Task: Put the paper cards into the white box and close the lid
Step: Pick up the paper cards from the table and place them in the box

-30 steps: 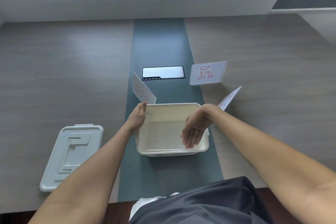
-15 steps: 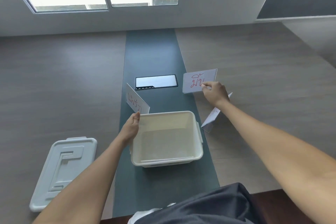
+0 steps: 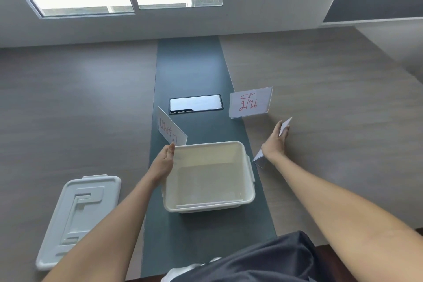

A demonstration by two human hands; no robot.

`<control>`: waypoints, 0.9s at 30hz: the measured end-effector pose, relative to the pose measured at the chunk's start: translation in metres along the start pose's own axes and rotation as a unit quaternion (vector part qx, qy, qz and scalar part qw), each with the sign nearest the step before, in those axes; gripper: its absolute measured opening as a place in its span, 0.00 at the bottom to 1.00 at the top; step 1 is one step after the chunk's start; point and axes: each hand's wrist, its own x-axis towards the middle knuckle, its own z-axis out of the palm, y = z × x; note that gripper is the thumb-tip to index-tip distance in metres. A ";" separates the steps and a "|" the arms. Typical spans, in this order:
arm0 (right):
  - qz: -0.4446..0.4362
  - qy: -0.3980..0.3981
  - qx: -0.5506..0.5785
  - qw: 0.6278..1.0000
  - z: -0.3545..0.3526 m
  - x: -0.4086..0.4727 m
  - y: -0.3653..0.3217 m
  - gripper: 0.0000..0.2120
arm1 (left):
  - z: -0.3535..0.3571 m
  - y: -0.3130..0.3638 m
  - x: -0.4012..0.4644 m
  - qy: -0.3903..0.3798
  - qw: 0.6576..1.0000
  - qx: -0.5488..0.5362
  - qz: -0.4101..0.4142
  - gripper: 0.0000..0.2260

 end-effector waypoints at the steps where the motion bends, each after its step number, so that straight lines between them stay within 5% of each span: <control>1: 0.002 -0.004 -0.006 1.000 0.000 0.001 0.000 0.43 | 0.000 0.000 0.001 0.001 1.000 0.001 0.000 0.21; 5: -0.006 0.045 0.025 0.999 -0.006 0.006 -0.006 0.38 | 0.000 0.000 0.001 0.001 1.000 0.004 0.001 0.21; 12: -0.148 0.100 0.043 0.983 -0.027 0.015 -0.042 0.24 | -0.001 -0.001 0.003 0.001 1.000 0.000 -0.001 0.22; 17: -0.215 0.118 0.066 0.967 -0.055 0.018 -0.092 0.28 | -0.002 -0.002 0.001 0.004 1.000 0.003 0.000 0.22; 27: -0.336 -0.167 0.050 0.926 -0.088 -0.024 -0.152 0.21 | -0.003 -0.003 0.001 -0.007 1.000 -0.007 -0.011 0.23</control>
